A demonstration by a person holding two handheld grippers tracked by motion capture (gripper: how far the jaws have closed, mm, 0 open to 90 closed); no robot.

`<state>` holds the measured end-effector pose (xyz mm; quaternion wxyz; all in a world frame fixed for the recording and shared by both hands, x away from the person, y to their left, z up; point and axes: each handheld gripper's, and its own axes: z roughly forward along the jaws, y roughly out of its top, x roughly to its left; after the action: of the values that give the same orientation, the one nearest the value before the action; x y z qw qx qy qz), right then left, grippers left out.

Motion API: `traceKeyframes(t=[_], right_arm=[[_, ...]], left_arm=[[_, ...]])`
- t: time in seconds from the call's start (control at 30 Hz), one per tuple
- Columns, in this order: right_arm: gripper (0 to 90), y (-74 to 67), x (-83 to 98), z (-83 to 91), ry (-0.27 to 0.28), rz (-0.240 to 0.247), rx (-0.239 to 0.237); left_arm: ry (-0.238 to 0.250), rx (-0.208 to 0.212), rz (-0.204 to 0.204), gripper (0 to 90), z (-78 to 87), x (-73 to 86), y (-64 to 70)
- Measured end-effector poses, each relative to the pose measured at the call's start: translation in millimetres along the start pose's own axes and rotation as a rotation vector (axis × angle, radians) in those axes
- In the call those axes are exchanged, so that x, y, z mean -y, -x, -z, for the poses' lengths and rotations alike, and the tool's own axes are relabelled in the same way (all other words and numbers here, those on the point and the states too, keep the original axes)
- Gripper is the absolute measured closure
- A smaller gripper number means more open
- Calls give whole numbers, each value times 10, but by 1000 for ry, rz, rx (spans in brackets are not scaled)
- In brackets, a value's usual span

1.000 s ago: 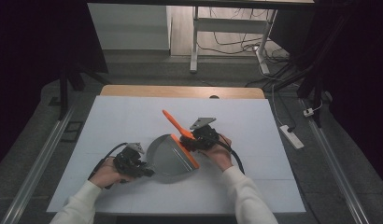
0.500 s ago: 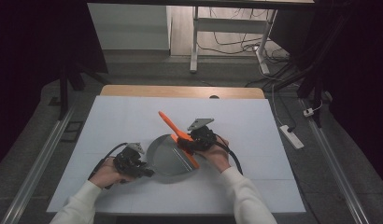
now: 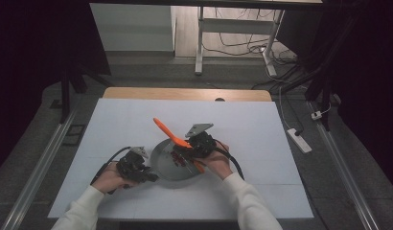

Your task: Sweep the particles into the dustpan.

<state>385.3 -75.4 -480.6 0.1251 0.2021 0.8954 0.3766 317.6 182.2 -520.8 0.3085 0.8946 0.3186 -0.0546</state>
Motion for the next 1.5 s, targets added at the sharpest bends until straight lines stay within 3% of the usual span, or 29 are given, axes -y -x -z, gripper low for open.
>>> traceKeyframes(t=[0.1, 0.33, 0.5, 1.07, 1.3, 1.5], right_arm=[[698, 2, -3, 11, 5, 4, 6], [698, 173, -7, 247, 68, -42, 62], [698, 268, 42, 302, 61, -64, 98], [698, 384, 198, 171, -3, -105, 125], [698, 359, 234, 119, -2, -124, 111], [698, 282, 235, 120, -7, -110, 119]], left_arm=[[2, 2, 1, 611, -1, 2, -2], [2, 1, 0, 611, 0, 4, -3], [3, 1, 1, 611, 1, 4, -3], [3, 2, 1, 611, 0, 7, -5], [3, 2, 1, 611, -1, 8, -5], [4, 2, 1, 611, -2, 9, -5]])
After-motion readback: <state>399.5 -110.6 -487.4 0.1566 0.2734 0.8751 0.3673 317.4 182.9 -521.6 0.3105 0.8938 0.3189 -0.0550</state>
